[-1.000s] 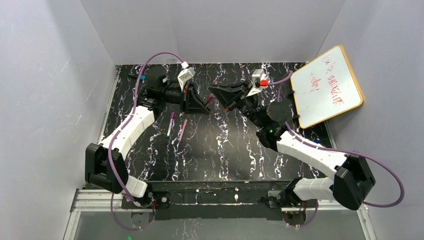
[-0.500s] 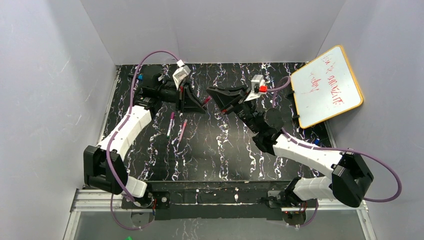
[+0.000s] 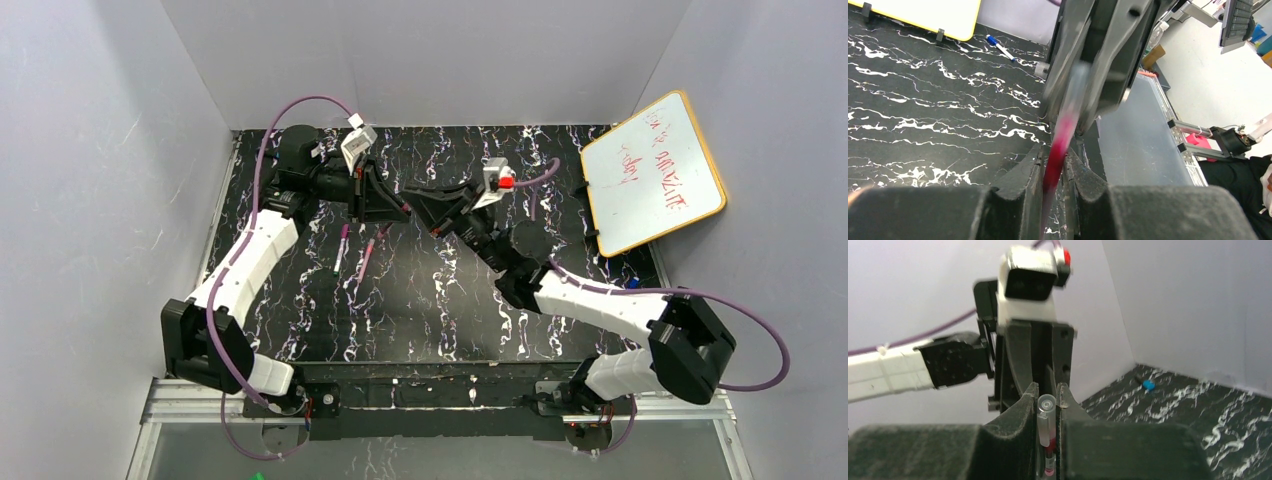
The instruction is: Insert the pens into the pen caps
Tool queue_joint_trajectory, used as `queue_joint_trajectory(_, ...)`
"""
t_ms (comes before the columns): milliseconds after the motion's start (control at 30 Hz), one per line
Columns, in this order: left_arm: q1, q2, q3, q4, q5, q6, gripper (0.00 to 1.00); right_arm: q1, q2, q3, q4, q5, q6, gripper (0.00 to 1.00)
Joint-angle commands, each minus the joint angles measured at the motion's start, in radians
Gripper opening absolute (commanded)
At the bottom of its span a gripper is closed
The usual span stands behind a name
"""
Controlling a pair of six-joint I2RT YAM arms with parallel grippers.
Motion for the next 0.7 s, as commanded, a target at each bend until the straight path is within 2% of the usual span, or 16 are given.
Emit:
queue_joint_trajectory(0, -0.004, -0.089, 0.088, 0.201, -0.288, -0.018, 0.00, 0.175, 0.130, -0.119, -0.562, -0.416, 0.114, 0.01)
queue_joint_trajectory(367, -0.004, -0.179, -0.064, 0.076, -0.328, 0.078, 0.00, 0.092, 0.016, -0.066, -0.609, -0.348, 0.044, 0.01)
queue_joint_trajectory(433, -0.005, -0.190, -0.089, 0.065, -0.337, 0.087, 0.00, 0.070, -0.001, -0.053, -0.620, -0.350, 0.032, 0.16)
queue_joint_trajectory(533, -0.004, -0.199, -0.126, 0.057, -0.348, 0.093, 0.00, 0.036, -0.024, -0.040, -0.624, -0.352, 0.023, 0.32)
queue_joint_trajectory(600, -0.003, -0.198, -0.156, 0.057, -0.357, 0.099, 0.00, 0.004, -0.043, -0.031, -0.619, -0.351, 0.022, 0.49)
queue_joint_trajectory(667, -0.005, -0.192, -0.188, 0.057, -0.371, 0.104, 0.00, -0.033, -0.066, -0.018, -0.613, -0.349, 0.022, 0.60)
